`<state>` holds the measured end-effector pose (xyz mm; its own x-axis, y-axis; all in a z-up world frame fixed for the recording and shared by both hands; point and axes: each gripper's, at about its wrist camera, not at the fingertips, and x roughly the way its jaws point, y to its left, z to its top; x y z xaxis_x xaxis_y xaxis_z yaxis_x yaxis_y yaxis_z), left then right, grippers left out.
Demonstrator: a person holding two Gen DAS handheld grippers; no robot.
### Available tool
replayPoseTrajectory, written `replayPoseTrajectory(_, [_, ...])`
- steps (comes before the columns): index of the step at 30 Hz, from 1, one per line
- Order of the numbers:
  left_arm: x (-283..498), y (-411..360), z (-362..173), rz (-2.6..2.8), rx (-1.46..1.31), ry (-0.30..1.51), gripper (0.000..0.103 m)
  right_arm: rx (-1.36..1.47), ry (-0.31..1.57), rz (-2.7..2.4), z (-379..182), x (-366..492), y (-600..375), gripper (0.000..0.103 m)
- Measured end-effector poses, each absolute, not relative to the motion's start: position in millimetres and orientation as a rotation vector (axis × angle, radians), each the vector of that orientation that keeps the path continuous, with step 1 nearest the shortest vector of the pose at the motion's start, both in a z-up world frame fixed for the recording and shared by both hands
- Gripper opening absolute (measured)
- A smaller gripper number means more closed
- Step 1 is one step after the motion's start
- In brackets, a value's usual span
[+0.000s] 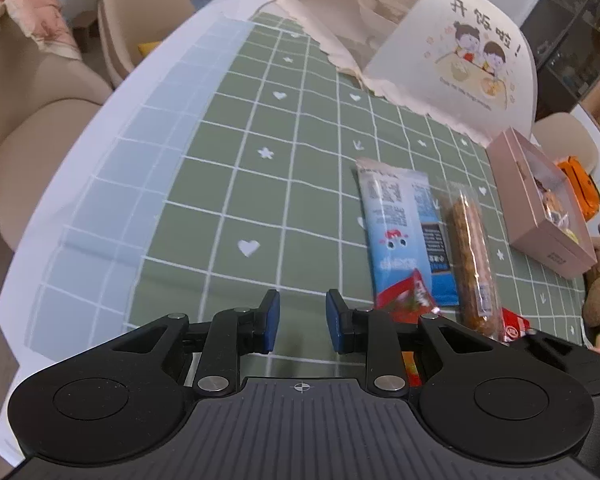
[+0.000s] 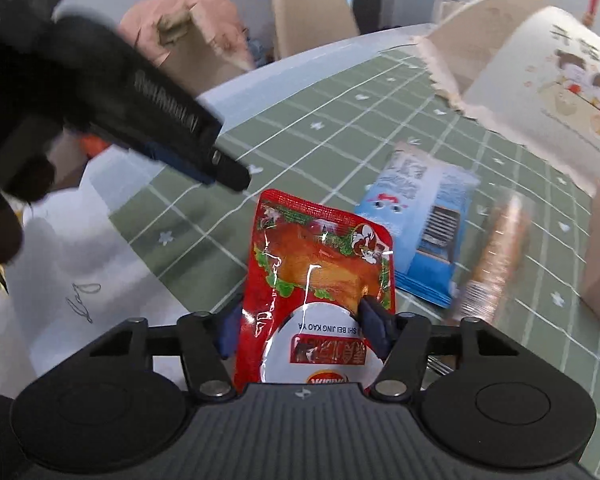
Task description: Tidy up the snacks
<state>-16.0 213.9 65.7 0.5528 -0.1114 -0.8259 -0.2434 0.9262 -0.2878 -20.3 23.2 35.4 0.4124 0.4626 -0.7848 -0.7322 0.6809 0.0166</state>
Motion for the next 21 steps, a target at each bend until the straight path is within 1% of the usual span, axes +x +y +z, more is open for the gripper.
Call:
replayPoseTrajectory(1, [-14,211,66,0.073,-0.392,0.993,0.028,-0.342,0.859,0.749,38,-18,17,0.036])
replayPoseTrajectory(2, [-13,206,66,0.059,-0.388,0.996,0.028,-0.314,0.869,0.742,43,-16,7,0.032])
replayPoseTrajectory(3, [-11,199,68,0.04,-0.382,0.997,0.028,-0.277,0.866,0.737,48,-14,-4,0.025])
replayPoseTrajectory(4, [-9,193,69,0.017,-0.375,0.996,0.028,-0.244,0.851,0.727,57,-15,-18,0.022])
replayPoseTrajectory(6, [-3,175,73,-0.044,-0.353,0.998,0.028,-0.201,0.817,0.682,71,-11,-39,0.011])
replayPoseTrajectory(8, [3,154,75,-0.107,-0.33,1.0,0.028,-0.164,0.782,0.604,84,-7,-68,0.01])
replayPoseTrajectory(10, [9,131,77,-0.16,-0.307,1.002,0.028,-0.148,0.772,0.508,88,-2,-97,0.01])
replayPoseTrajectory(13, [16,96,74,-0.227,-0.275,1.016,0.028,-0.113,0.815,0.391,81,5,-144,0.012])
replayPoseTrajectory(14, [18,87,73,-0.238,-0.268,1.024,0.028,-0.106,0.826,0.369,77,4,-155,0.017])
replayPoseTrajectory(15, [20,77,70,-0.248,-0.263,1.035,0.028,-0.103,0.836,0.351,73,3,-165,0.026])
replayPoseTrajectory(17, [21,60,65,-0.262,-0.264,1.06,0.028,-0.101,0.851,0.31,62,-2,-184,0.038])
replayPoseTrajectory(21, [21,23,56,-0.333,-0.245,1.106,0.028,-0.045,0.902,0.265,38,-6,-209,0.038])
